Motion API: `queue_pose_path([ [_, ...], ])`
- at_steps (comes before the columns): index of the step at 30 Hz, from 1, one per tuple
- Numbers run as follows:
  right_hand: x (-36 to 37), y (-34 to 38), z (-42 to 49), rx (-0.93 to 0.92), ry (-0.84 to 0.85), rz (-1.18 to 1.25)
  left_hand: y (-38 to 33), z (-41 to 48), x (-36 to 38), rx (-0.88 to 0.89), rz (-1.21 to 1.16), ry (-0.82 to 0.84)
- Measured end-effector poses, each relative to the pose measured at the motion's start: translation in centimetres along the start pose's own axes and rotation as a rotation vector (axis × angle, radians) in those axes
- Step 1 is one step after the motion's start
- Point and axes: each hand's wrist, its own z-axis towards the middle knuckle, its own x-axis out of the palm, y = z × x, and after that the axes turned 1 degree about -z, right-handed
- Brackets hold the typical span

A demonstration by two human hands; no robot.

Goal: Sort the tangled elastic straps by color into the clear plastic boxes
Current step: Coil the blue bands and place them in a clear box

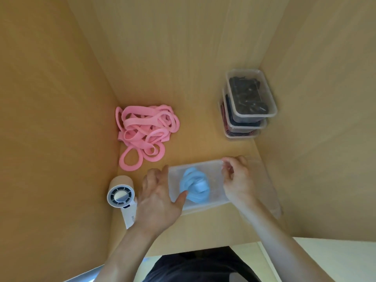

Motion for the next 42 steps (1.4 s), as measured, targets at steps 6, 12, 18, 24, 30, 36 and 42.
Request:
queue_pose_path([
  [6,1.2,0.7,-0.9,-0.058,0.039,0.052,0.2,0.7,0.8,0.239,-0.164,0.089],
  [12,1.9,1.3,-0.9,0.038,0.012,0.153,-0.2,1.4,1.7,0.206,-0.04,-0.049],
  [18,1.6,1.4,-1.6,0.083,0.034,0.207,-0.2,2.8,2.5,0.253,0.07,-0.119],
  [24,1.6,2.0,-1.7,-0.031,0.141,-0.069,0.3,2.9,2.6,0.291,0.171,-0.035],
  [30,1.3,1.7,-1.2,-0.015,0.265,-0.023,0.3,3.1,2.9,0.301,0.334,0.027],
  [36,1.2,1.7,-1.1,-0.031,0.314,-0.156,0.1,3.2,3.2,0.292,0.429,0.02],
  [42,0.4,2.7,-1.2,-0.379,0.355,-0.368,0.5,3.3,2.4,0.336,0.21,0.046],
])
